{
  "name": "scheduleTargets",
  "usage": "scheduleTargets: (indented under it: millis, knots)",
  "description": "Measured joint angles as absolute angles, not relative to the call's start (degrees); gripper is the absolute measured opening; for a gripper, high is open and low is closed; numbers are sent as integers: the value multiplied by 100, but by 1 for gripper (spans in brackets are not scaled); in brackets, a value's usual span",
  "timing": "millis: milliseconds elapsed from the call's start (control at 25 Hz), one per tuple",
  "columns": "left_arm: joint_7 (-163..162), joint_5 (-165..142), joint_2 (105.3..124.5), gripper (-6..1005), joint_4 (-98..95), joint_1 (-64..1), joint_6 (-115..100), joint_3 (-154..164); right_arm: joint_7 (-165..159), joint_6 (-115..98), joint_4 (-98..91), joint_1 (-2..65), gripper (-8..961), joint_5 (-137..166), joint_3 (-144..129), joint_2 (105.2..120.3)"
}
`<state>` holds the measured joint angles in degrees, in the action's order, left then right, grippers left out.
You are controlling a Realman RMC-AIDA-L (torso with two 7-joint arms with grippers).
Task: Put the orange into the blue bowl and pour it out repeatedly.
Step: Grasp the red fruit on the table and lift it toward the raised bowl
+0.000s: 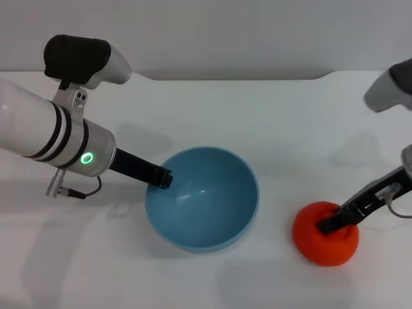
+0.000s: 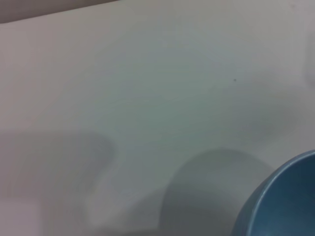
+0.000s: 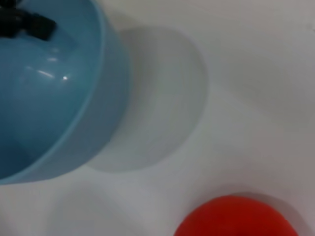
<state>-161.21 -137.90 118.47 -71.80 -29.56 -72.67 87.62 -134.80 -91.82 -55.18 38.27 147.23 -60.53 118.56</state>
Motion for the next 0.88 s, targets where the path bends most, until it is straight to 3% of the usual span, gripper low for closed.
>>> scheduleTargets:
  millis: [440,560,880]
  knots:
    - [-16119,-13814,11847,-2,-7169,-2971,-7276,8762,-13437,-8784,-5450,3791,388,14711,-6557,11874]
    - [-16119,-13819,11847,-2,-7161,-2986,-7295,8763,-13332,-8867,-5569,3732,192,14704,-6391,11872]
    - [-16127,-13835,11867,-2,-7150,-3113,-7419,8794,-12788,-9901,-6656,3543,125,14015,-5211,11863]
